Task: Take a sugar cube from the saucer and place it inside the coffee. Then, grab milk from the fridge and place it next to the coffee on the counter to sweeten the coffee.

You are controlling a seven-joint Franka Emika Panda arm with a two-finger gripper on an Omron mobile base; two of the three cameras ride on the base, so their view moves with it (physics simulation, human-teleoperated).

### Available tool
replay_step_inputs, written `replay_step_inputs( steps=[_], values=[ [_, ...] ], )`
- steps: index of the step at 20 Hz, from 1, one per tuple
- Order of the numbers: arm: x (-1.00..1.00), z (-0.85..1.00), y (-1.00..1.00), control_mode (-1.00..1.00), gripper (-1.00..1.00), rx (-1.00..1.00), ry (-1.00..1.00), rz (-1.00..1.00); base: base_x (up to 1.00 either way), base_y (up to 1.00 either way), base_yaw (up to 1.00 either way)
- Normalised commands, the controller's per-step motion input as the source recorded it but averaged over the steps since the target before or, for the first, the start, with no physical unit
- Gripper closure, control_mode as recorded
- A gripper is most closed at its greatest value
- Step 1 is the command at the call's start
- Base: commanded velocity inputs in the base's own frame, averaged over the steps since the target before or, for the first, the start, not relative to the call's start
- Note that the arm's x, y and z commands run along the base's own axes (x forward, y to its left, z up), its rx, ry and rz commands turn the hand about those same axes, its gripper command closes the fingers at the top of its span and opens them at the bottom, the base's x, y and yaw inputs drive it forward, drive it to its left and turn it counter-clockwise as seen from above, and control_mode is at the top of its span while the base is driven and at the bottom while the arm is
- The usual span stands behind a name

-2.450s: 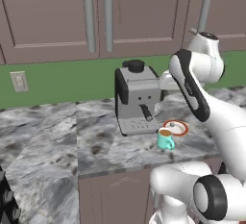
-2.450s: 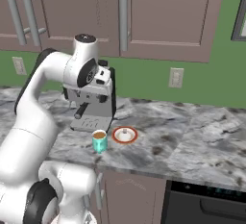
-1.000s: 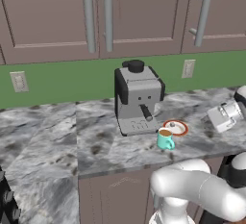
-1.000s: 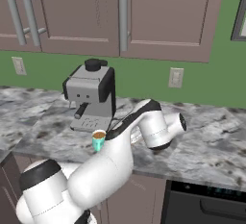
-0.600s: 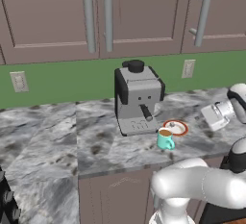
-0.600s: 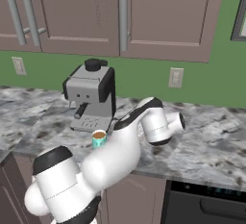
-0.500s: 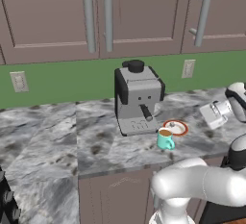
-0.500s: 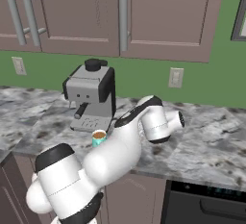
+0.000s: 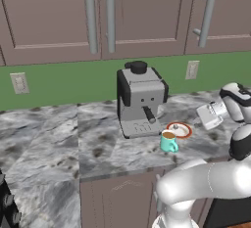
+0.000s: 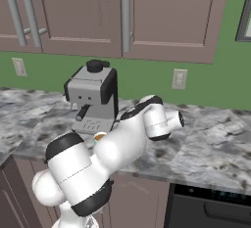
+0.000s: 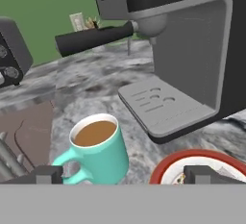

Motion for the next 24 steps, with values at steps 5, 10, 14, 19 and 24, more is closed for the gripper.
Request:
replay_step_inputs(
  steps=[5,10,14,19,24],
  values=[
    [0.11,-0.28,0.00,-1.00,-1.00,0.00,-0.04,0.00,0.00,0.00,0.00],
    [0.09,-0.22,0.03,-1.00,-1.00,-0.01,-0.03,0.00,0.00,0.00,0.00],
    [0.12,-0.28,0.11,-1.00,-1.00,-0.03,-0.03,0.00,0.00,0.00,0.00],
    [0.22,-0.17,0.15,-1.00,-1.00,-0.02,-0.01,0.00,0.00,0.00,0.00],
    [0.15,-0.13,0.11,-1.00,-1.00,0.00,-0.01,0.01,0.00,0.00,0.00]
  ],
)
